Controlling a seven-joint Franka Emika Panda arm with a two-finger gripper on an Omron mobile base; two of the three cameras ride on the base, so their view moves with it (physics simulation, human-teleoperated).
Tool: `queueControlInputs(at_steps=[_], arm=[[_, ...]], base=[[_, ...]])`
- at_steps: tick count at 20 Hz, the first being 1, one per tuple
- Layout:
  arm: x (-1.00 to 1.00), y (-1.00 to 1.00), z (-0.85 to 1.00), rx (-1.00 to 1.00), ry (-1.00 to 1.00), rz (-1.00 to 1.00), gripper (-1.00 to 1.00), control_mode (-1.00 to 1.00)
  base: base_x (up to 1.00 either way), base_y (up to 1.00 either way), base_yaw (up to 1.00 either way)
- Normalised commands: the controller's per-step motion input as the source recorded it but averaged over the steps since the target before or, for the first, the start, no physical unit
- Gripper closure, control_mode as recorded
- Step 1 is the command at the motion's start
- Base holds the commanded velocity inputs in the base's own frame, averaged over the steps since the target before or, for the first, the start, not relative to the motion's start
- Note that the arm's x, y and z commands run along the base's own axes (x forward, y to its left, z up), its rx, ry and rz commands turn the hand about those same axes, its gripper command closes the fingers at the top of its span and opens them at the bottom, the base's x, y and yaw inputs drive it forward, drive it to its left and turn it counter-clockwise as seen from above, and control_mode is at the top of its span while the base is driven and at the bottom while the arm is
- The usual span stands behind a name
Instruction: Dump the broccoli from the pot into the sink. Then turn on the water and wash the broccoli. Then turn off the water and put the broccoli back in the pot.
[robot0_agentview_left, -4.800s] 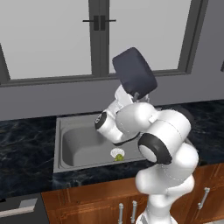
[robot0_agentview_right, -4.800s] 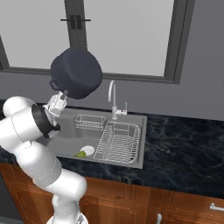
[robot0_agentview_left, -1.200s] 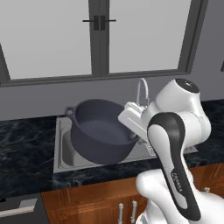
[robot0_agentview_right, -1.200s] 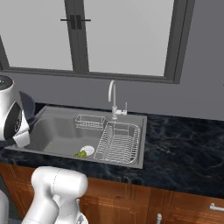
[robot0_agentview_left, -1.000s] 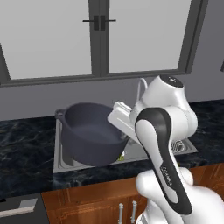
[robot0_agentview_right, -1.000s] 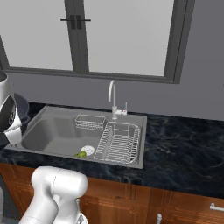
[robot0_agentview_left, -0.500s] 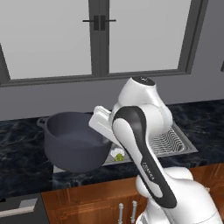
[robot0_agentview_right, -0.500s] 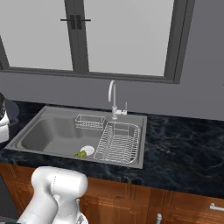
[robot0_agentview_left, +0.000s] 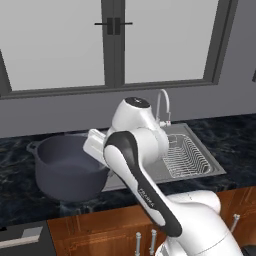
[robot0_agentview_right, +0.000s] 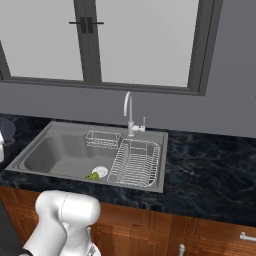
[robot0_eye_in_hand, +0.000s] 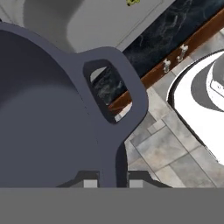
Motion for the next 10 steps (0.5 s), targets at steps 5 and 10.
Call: queueControlInputs(at_steps=[5,10], arm=[[0.24,0.48,-0.21,0.0,0.04,0.0,1.0,-1.0],[0.26,0.42,-0.11,0.0,0.01,0.0,1.0,-1.0]], base=[[0.0,0.0,0.0],[0.0,0.0,0.0]])
